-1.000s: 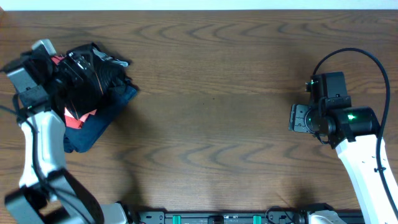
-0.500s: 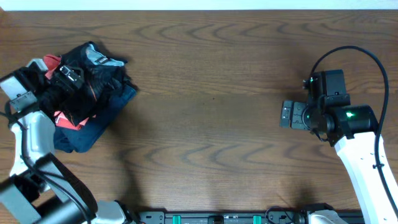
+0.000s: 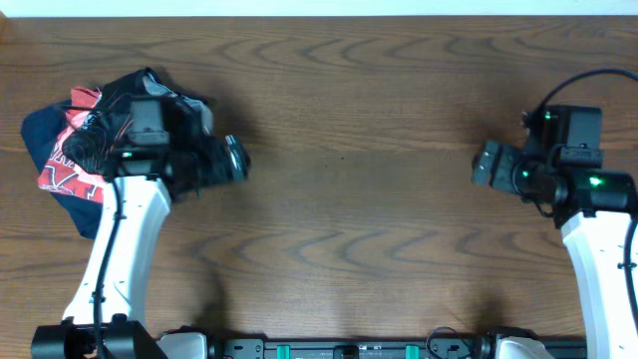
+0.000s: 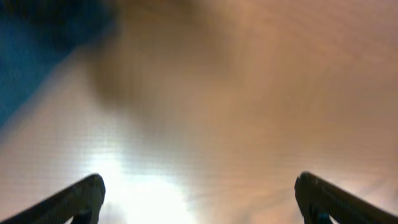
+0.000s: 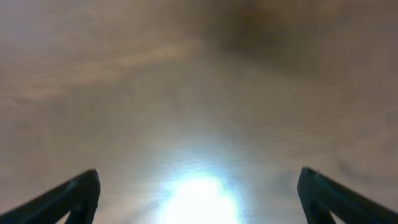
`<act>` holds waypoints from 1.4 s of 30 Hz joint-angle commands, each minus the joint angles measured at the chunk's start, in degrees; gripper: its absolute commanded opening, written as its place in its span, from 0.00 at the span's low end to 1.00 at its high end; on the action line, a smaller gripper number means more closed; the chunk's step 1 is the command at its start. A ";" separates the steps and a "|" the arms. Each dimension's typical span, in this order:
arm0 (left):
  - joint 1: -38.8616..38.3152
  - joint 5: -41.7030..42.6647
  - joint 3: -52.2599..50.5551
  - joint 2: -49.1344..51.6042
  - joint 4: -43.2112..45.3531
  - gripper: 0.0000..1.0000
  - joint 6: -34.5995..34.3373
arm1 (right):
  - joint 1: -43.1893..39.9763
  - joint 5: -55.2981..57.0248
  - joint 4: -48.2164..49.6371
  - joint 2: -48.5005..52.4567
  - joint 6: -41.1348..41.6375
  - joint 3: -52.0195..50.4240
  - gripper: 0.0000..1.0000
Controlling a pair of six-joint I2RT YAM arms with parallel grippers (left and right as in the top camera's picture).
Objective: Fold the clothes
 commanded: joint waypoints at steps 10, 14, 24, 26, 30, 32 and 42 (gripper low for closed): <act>-2.80 -11.93 -5.14 -18.43 -12.59 0.98 -2.14 | -2.23 -0.63 -6.43 -12.41 -0.72 -2.97 0.99; -3.65 -11.72 -11.47 -36.89 -4.85 0.98 -2.14 | -1.75 3.80 0.00 -25.92 1.11 -9.75 0.99; -3.74 -11.72 -13.88 -67.91 0.59 0.98 -2.14 | -1.75 4.09 -2.58 -44.35 1.40 -15.08 0.99; -3.74 -11.72 -13.88 -70.90 0.59 0.98 -2.14 | -1.75 4.09 -5.05 -44.96 1.40 -15.08 0.99; -3.74 -11.72 -13.88 -73.02 0.57 0.98 -2.14 | -1.75 4.09 -9.73 -44.92 1.40 -15.10 0.99; -3.74 -11.72 -13.88 -72.96 0.37 0.98 -2.14 | -1.75 4.09 -11.50 -44.92 1.40 -15.10 0.99; -3.74 -11.72 -13.88 -72.94 -6.14 0.98 -2.14 | -1.27 4.37 -12.46 -45.55 1.36 -15.17 0.99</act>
